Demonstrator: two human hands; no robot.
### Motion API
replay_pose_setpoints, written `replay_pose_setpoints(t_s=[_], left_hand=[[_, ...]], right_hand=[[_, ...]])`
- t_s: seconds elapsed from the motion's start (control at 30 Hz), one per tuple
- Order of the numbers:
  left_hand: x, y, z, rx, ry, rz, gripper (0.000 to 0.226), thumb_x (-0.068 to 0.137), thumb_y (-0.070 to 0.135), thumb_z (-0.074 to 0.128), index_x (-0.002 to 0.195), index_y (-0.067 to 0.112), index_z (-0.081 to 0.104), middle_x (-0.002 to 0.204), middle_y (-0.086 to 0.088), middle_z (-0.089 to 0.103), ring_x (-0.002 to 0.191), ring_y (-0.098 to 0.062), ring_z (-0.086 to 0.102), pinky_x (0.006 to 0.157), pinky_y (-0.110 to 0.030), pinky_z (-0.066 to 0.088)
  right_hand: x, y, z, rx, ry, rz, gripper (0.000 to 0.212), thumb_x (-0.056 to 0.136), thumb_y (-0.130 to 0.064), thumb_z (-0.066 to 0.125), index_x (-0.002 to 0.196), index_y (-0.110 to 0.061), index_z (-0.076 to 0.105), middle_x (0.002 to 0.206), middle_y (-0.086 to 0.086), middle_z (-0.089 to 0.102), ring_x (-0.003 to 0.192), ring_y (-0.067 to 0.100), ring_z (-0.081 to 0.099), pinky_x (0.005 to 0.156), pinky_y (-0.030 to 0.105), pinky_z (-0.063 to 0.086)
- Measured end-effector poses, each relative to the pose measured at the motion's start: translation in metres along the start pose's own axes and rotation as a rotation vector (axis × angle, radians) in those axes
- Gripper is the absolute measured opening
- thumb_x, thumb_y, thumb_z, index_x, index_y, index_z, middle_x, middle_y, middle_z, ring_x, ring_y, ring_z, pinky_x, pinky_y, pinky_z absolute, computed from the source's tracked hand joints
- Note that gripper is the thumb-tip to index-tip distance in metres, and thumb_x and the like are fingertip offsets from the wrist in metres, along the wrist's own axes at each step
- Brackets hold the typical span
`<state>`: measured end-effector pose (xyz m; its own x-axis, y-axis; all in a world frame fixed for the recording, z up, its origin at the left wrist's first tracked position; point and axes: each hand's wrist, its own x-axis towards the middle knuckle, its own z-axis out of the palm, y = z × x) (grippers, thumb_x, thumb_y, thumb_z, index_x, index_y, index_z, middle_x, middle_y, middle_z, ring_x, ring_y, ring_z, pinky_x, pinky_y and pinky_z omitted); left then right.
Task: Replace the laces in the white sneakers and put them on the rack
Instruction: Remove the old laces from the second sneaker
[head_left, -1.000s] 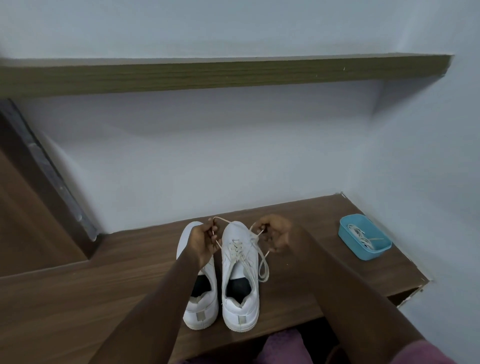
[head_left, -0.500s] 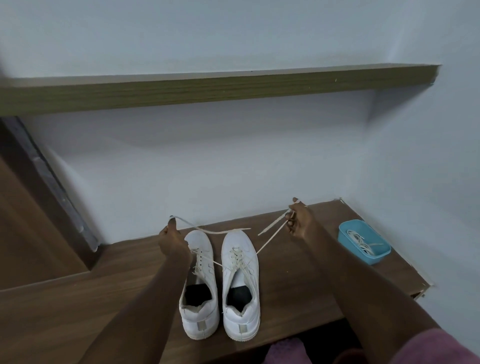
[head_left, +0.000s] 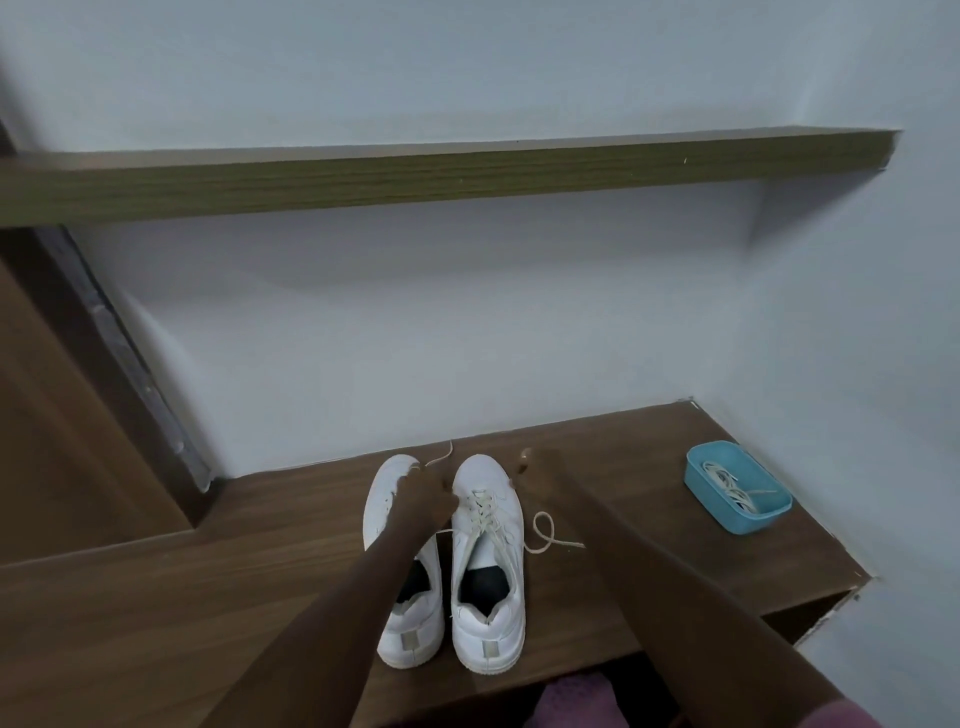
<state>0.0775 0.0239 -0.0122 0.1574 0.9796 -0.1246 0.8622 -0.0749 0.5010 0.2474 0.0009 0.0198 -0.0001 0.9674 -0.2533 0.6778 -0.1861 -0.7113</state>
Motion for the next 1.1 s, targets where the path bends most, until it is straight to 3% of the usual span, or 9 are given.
replay_pose_setpoints(t_s=[0.07,0.13,0.27,0.37,0.5,0.6,0.67,0.8,1.1], left_hand=[[-0.007,0.000,0.003,0.093,-0.082,0.145,0.013,0.079,0.012,0.053,0.067,0.009,0.055,0.069,-0.003,0.054,0.078,-0.021,0.055,0.062,-0.026,0.040],[-0.014,0.000,0.006,0.252,-0.053,0.280,0.022,0.081,0.026,0.054,0.078,0.007,0.065,0.091,-0.007,0.062,0.091,-0.020,0.056,0.070,-0.028,0.043],[-0.027,-0.008,0.012,0.491,0.036,0.426,0.050,0.085,0.054,0.038,0.095,0.019,0.072,0.126,0.003,0.051,0.126,-0.022,0.038,0.091,-0.034,0.035],[-0.031,-0.014,0.011,0.563,0.014,0.436,0.073,0.075,0.065,0.018,0.100,0.024,0.073,0.133,0.008,0.046,0.126,-0.020,0.036,0.092,-0.036,0.029],[-0.033,-0.016,0.018,0.580,-0.024,0.400,0.051,0.090,0.059,0.037,0.109,0.024,0.070,0.138,0.007,0.040,0.129,-0.020,0.032,0.098,-0.041,0.025],[-0.037,-0.016,0.023,0.478,-0.021,0.346,0.042,0.095,0.047,0.037,0.111,0.023,0.069,0.139,0.007,0.037,0.130,-0.020,0.029,0.100,-0.043,0.022],[-0.035,-0.017,0.023,0.370,-0.072,0.260,0.038,0.095,0.044,0.038,0.110,0.025,0.068,0.136,0.009,0.035,0.130,-0.020,0.026,0.104,-0.047,0.020],[-0.015,-0.030,0.029,0.319,-0.168,0.157,0.041,0.089,0.052,0.037,0.096,0.029,0.070,0.120,0.007,0.049,0.128,-0.021,0.033,0.103,-0.050,0.026],[-0.026,-0.016,0.019,0.314,-0.196,0.080,0.037,0.097,0.046,0.037,0.118,0.032,0.064,0.139,0.001,0.033,0.130,-0.027,0.025,0.108,-0.054,0.020]], right_hand=[[0.003,0.001,0.012,-0.054,-0.116,-0.086,0.022,0.084,0.008,0.053,0.099,0.010,0.069,0.085,0.024,0.065,0.066,0.010,0.065,0.056,0.013,0.040],[0.009,0.002,0.024,-0.138,-0.216,-0.118,0.024,0.084,0.012,0.051,0.102,0.018,0.065,0.102,0.029,0.067,0.056,-0.003,0.057,0.057,0.008,0.039],[0.007,0.008,0.033,-0.163,-0.195,-0.127,0.022,0.080,0.014,0.054,0.097,0.018,0.067,0.056,-0.014,0.067,0.045,-0.008,0.054,0.049,0.008,0.038],[0.008,0.013,0.038,-0.134,-0.129,-0.168,0.020,0.077,0.022,0.047,0.086,0.025,0.065,0.046,-0.015,0.062,0.044,-0.007,0.054,0.049,0.006,0.037],[0.009,0.015,0.052,-0.275,-0.013,-0.227,0.023,0.077,0.011,0.048,0.081,0.009,0.071,0.086,0.021,0.071,0.064,0.014,0.058,0.064,0.022,0.045],[0.010,0.018,0.062,-0.445,-0.006,-0.290,0.022,0.086,0.004,0.043,0.085,-0.001,0.065,0.079,0.009,0.060,0.092,0.029,0.058,0.078,0.032,0.041],[0.009,0.019,0.065,-0.466,-0.024,-0.294,0.024,0.086,0.007,0.039,0.080,-0.009,0.056,0.068,-0.008,0.034,0.086,0.028,0.049,0.071,0.026,0.031],[0.010,0.029,0.066,-0.263,0.060,-0.187,0.040,0.082,0.009,0.038,0.059,-0.022,0.029,0.067,-0.003,0.037,0.078,0.019,0.041,0.068,0.027,0.028],[0.004,0.040,0.067,0.328,0.151,0.084,0.033,0.085,0.008,0.040,0.066,-0.018,0.047,0.073,-0.001,0.052,0.069,0.014,0.051,0.063,0.024,0.039]])
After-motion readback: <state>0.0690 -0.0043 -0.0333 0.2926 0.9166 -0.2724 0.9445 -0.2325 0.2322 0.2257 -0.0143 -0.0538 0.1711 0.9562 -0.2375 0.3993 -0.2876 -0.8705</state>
